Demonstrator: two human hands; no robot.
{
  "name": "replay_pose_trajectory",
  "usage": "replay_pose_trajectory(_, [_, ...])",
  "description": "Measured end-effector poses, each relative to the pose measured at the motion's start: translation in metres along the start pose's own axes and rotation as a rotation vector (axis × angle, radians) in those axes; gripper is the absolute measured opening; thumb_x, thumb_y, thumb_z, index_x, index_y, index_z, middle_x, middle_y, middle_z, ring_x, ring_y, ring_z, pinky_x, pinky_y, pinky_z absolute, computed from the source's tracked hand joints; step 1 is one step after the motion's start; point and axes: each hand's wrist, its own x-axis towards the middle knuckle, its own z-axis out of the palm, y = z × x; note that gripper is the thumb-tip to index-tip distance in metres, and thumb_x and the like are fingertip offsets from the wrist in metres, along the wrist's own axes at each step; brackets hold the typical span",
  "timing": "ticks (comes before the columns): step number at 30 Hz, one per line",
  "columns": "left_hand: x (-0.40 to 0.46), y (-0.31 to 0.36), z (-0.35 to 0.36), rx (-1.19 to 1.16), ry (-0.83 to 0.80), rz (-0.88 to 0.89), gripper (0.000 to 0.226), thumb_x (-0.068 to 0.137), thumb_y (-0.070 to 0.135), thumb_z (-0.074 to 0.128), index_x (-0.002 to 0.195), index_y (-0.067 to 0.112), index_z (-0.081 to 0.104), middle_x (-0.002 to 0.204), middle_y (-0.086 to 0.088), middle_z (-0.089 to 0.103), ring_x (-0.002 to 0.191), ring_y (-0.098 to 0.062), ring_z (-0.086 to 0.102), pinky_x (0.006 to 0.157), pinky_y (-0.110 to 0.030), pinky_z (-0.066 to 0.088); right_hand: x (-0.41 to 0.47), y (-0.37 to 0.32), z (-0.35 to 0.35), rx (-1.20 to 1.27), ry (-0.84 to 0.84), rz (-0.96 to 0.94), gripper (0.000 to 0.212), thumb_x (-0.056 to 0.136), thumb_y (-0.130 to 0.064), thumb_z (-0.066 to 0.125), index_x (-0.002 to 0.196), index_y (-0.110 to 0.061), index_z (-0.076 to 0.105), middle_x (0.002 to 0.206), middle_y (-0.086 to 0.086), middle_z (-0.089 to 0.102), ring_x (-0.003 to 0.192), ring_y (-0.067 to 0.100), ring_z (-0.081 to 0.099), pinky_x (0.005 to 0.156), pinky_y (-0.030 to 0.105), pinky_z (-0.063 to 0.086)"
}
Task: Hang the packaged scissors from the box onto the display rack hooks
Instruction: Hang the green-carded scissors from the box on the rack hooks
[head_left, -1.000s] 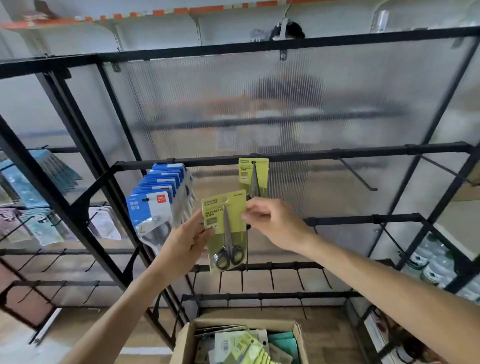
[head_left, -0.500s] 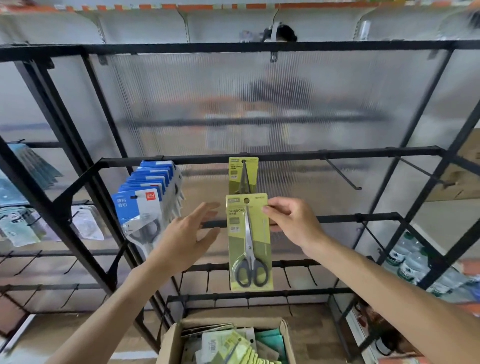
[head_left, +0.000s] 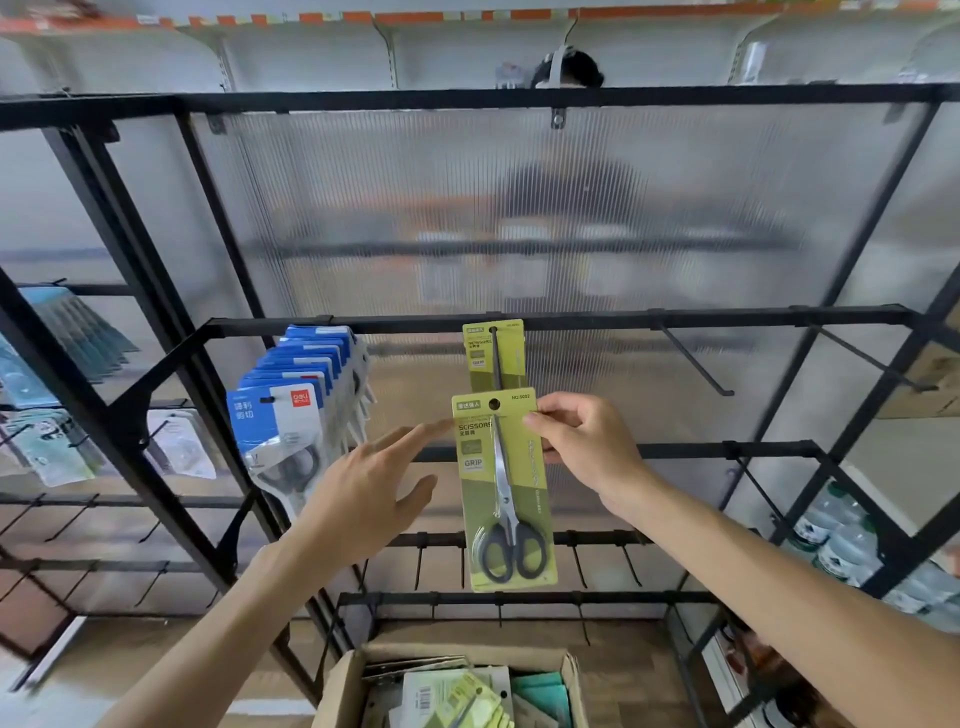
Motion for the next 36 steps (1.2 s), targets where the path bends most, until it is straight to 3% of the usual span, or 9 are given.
replay_pose_trajectory(6, [-0.005, -0.001, 0.002, 0.0, 0.011, 0.015, 0.062, 0.097, 0.031, 0.057, 0.149, 0.048, 0.029, 0.144, 0.018, 0.05, 0.12, -0.01, 0.059, 0.093, -0.039, 0.055, 0.006, 0.001, -0.004, 0.006, -0.024, -0.009, 0.004, 0.091, -0.019, 0.071, 0.093, -0.017, 0.074, 0.085, 0.003, 0.075, 0.078, 0.019, 0.072, 0.064, 0.031, 0.062])
replay_pose_trajectory(12, [-0.004, 0.001, 0.006, 0.001, 0.0, 0.026, 0.061, 0.096, 0.029, 0.057, 0.149, 0.046, 0.031, 0.144, 0.019, 0.049, 0.125, -0.009, 0.055, 0.094, -0.037, 0.054, 0.02, 0.012, -0.002, 0.005, -0.018, 0.035, 0.002, 0.09, -0.021, 0.072, 0.09, -0.022, 0.073, 0.084, -0.001, 0.075, 0.081, 0.019, 0.073, 0.069, 0.034, 0.062])
replay_pose_trajectory(18, [0.026, 0.003, 0.02, 0.046, -0.007, -0.023, 0.06, 0.097, 0.029, 0.058, 0.15, 0.041, 0.032, 0.149, 0.014, 0.045, 0.123, -0.011, 0.056, 0.099, -0.036, 0.052, 0.097, 0.013, 0.015, -0.209, 0.091, -0.04, 0.02, 0.094, -0.025, 0.066, 0.108, -0.012, 0.073, 0.094, -0.005, 0.073, 0.076, 0.014, 0.071, 0.074, 0.031, 0.06])
replay_pose_trajectory(22, [0.03, 0.005, 0.037, 0.06, -0.047, -0.054, 0.062, 0.097, 0.03, 0.056, 0.15, 0.043, 0.028, 0.151, 0.015, 0.043, 0.128, -0.011, 0.052, 0.102, -0.038, 0.05, 0.143, 0.019, 0.028, -0.365, 0.157, -0.083, 0.018, 0.095, -0.02, 0.062, 0.088, -0.007, 0.071, 0.082, 0.0, 0.069, 0.064, 0.005, 0.055, 0.06, 0.025, 0.044])
replay_pose_trajectory(26, [0.021, 0.001, 0.046, 0.048, -0.054, -0.08, 0.063, 0.098, 0.031, 0.055, 0.152, 0.042, 0.025, 0.151, 0.014, 0.041, 0.133, -0.01, 0.047, 0.105, -0.036, 0.047, 0.159, 0.026, 0.035, -0.446, 0.19, -0.12, 0.018, 0.096, -0.021, 0.061, 0.087, -0.008, 0.071, 0.081, 0.001, 0.07, 0.07, 0.012, 0.061, 0.069, 0.03, 0.054])
replay_pose_trajectory(31, [0.005, -0.009, 0.054, 0.032, -0.053, -0.125, 0.067, 0.097, 0.033, 0.056, 0.153, 0.043, 0.021, 0.154, 0.012, 0.039, 0.134, -0.012, 0.047, 0.106, -0.036, 0.046, 0.136, 0.031, 0.032, -0.685, 0.122, -0.12, 0.032, 0.099, -0.039, 0.058, 0.088, -0.009, 0.058, 0.077, 0.0, 0.057, 0.07, 0.019, 0.055, 0.049, 0.024, 0.034])
replay_pose_trajectory(33, [-0.011, -0.013, 0.058, 0.005, -0.04, -0.154, 0.066, 0.097, 0.033, 0.057, 0.152, 0.044, 0.023, 0.152, 0.015, 0.04, 0.132, -0.009, 0.047, 0.105, -0.034, 0.046, 0.101, 0.036, 0.028, -0.778, 0.011, -0.179, 0.031, 0.099, -0.038, 0.058, 0.11, -0.008, 0.056, 0.092, 0.001, 0.059, 0.079, 0.018, 0.057, 0.053, 0.017, 0.036])
replay_pose_trajectory(35, [-0.035, -0.016, 0.063, -0.069, -0.037, -0.195, 0.065, 0.095, 0.032, 0.06, 0.15, 0.046, 0.027, 0.145, 0.023, 0.042, 0.122, -0.002, 0.053, 0.099, -0.03, 0.048, 0.048, 0.052, 0.026, -0.786, -0.143, -0.346, 0.047, 0.099, -0.035, 0.06, 0.138, -0.011, 0.049, 0.127, 0.004, 0.062, 0.107, 0.018, 0.063, 0.082, 0.017, 0.048])
replay_pose_trajectory(36, [-0.05, -0.017, 0.069, -0.111, -0.041, -0.225, 0.065, 0.094, 0.031, 0.062, 0.149, 0.047, 0.029, 0.14, 0.026, 0.043, 0.111, 0.001, 0.058, 0.094, -0.028, 0.05, 0.018, 0.063, 0.025, -0.764, -0.233, -0.392, 0.055, 0.098, -0.034, 0.06, 0.146, -0.013, 0.043, 0.143, 0.003, 0.055, 0.123, 0.016, 0.058, 0.096, 0.02, 0.043])
